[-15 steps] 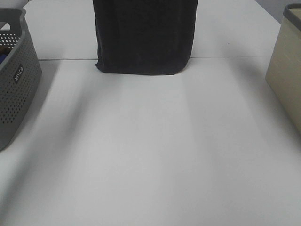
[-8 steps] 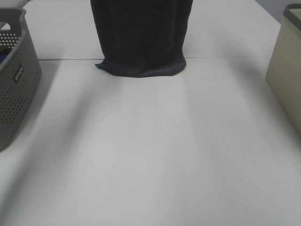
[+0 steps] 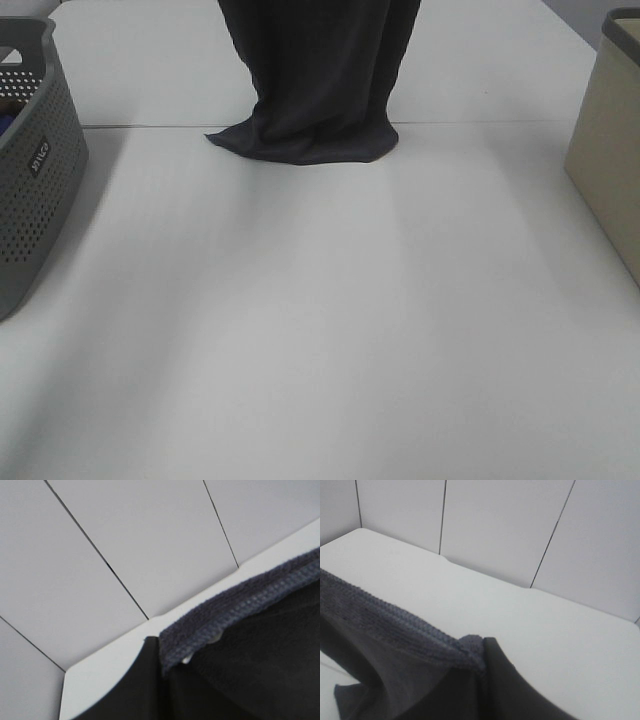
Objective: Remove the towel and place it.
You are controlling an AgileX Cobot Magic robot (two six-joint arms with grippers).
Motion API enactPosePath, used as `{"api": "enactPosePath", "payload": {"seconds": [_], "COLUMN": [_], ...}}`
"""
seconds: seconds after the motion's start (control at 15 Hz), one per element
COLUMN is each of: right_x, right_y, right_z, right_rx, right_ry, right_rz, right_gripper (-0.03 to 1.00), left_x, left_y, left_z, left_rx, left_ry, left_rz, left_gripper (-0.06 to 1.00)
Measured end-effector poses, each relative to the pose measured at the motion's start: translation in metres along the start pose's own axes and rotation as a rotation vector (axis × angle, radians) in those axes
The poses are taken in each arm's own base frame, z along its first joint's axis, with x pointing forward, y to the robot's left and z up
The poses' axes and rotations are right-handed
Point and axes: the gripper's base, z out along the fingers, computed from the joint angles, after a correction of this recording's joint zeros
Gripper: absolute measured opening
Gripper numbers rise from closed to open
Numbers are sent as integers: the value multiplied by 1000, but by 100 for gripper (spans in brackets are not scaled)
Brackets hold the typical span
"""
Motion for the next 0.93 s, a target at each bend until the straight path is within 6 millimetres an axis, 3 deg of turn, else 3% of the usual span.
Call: {"api": "enactPosePath", "payload": {"seconds": [0.2,0.33,0.53,0.73,0.93], "right_x": [-4,-3,5,8,10], "right_y": [10,15,19,21,27], "right_z": [-38,-55,-66,-68,-78], "right_rx": [-125,-195,-253,-270,-329], "right_ry": [112,177,297,335,348], "right_rz": [72,100,105,114,165], "right_gripper": [1,1,1,1,1], "left_x": [-2,-8,-13,-1,16], "left_y": [9,13,16,12,11], "left_z": [-44,-58,-71,-83,-122], "left_rx": [74,96,125,157,209], "left_ry": [228,240,238,336,443], "left_rz": [-42,-83,-172,-215,-249], "left_gripper": [0,0,0,0,0]}}
